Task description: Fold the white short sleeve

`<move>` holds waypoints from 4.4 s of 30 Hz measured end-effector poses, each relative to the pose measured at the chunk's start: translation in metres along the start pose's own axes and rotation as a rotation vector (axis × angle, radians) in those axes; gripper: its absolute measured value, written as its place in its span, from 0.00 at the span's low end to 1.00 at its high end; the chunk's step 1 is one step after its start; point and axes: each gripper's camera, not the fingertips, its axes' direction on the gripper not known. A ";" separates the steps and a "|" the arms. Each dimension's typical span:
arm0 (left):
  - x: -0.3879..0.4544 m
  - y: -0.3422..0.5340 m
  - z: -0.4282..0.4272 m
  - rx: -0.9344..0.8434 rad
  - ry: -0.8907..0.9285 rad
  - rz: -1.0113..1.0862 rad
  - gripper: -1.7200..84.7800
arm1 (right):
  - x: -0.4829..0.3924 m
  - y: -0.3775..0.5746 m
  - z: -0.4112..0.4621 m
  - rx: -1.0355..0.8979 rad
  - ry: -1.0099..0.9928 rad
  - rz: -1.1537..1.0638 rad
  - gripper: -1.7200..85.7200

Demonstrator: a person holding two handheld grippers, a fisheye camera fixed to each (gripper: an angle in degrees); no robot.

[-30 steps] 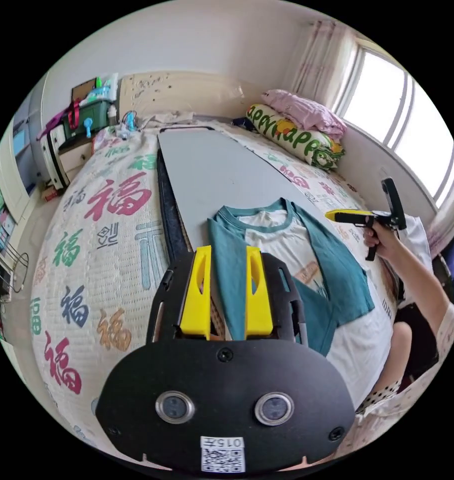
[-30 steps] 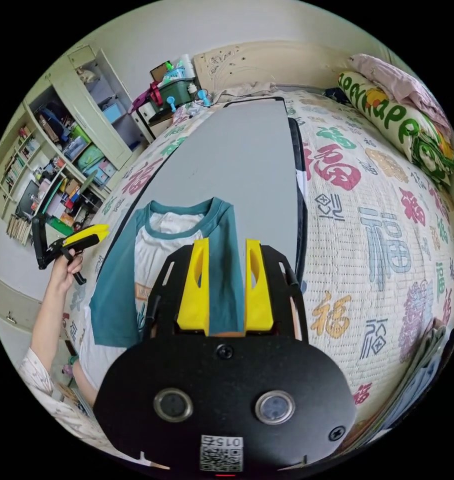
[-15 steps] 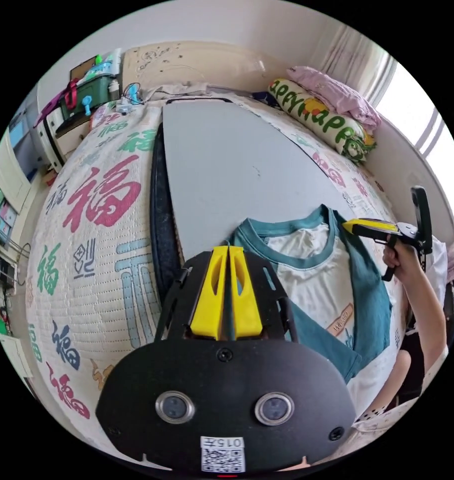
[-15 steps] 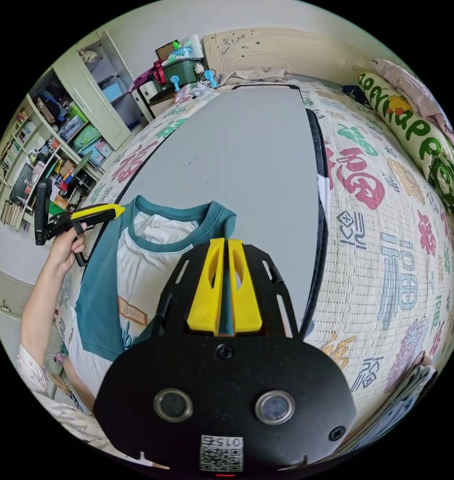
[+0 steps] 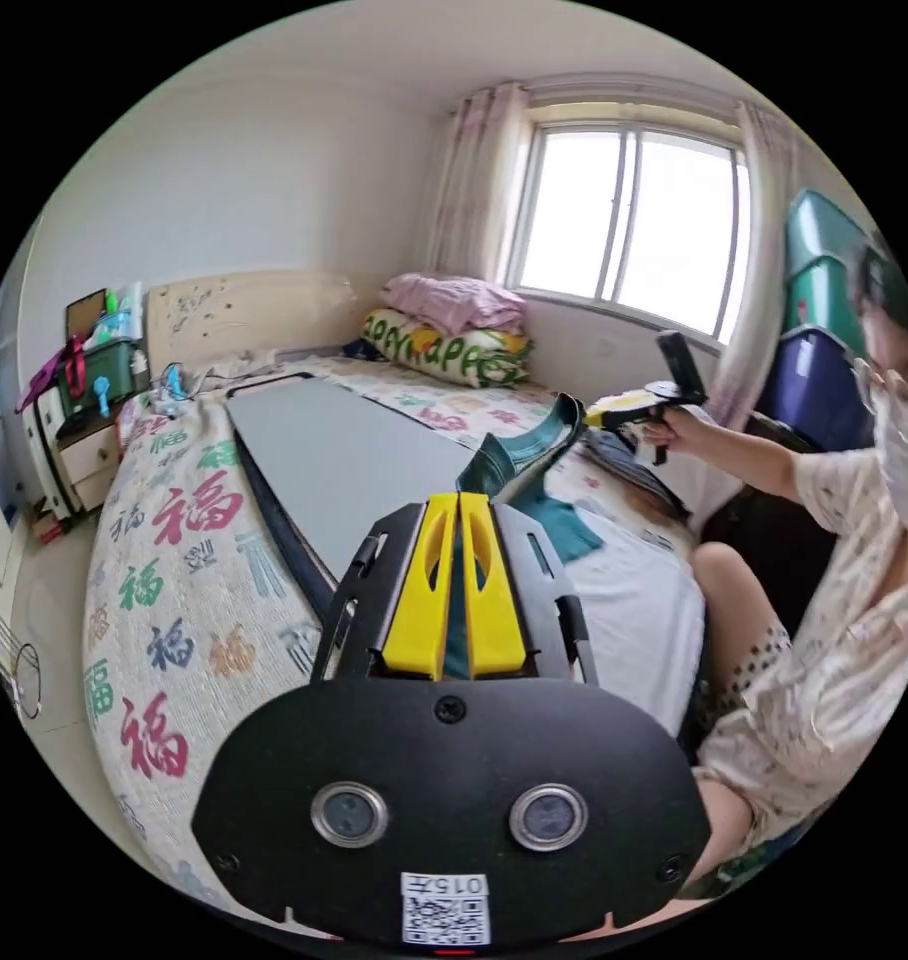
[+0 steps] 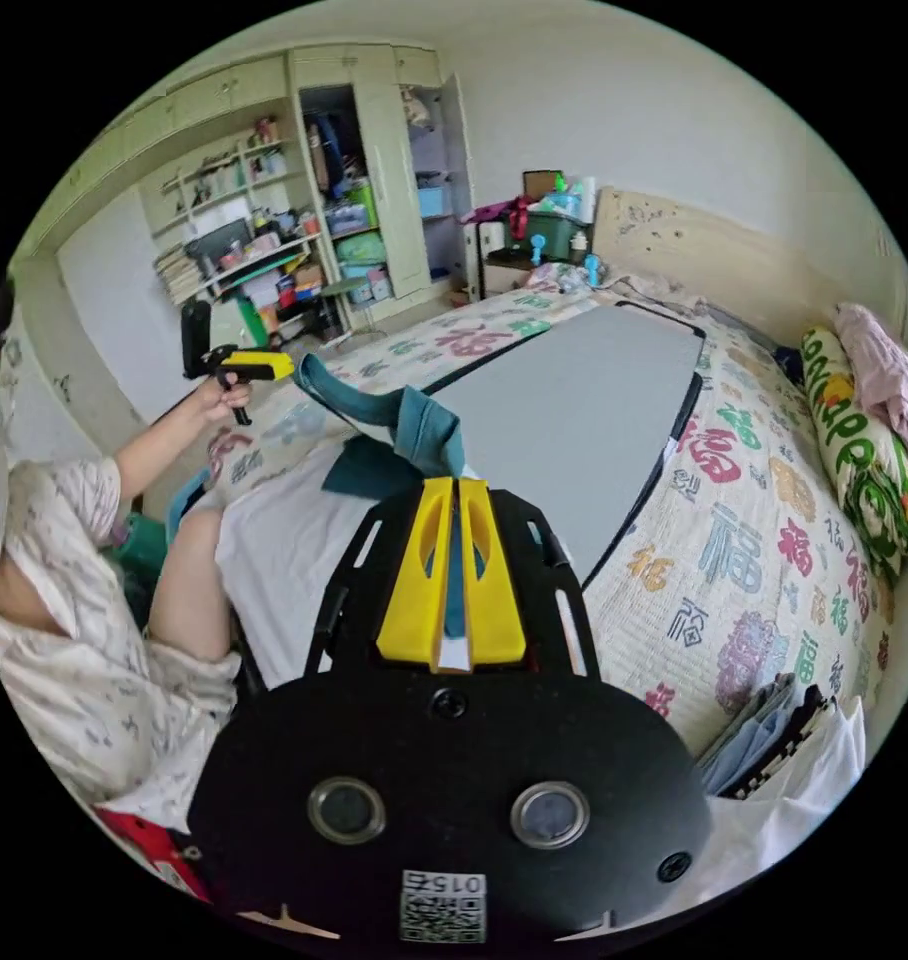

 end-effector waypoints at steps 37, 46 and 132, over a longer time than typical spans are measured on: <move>0.307 0.172 0.086 -0.353 0.185 0.058 0.07 | -0.200 -0.009 -0.260 -0.279 -0.060 0.271 0.08; 0.146 0.274 0.096 -0.056 -0.061 -0.717 0.17 | 0.038 -0.102 -0.383 0.139 -0.158 0.798 0.14; 0.093 0.472 0.219 0.014 -0.113 -0.963 0.10 | -0.671 0.499 0.182 -0.143 0.005 -0.208 0.08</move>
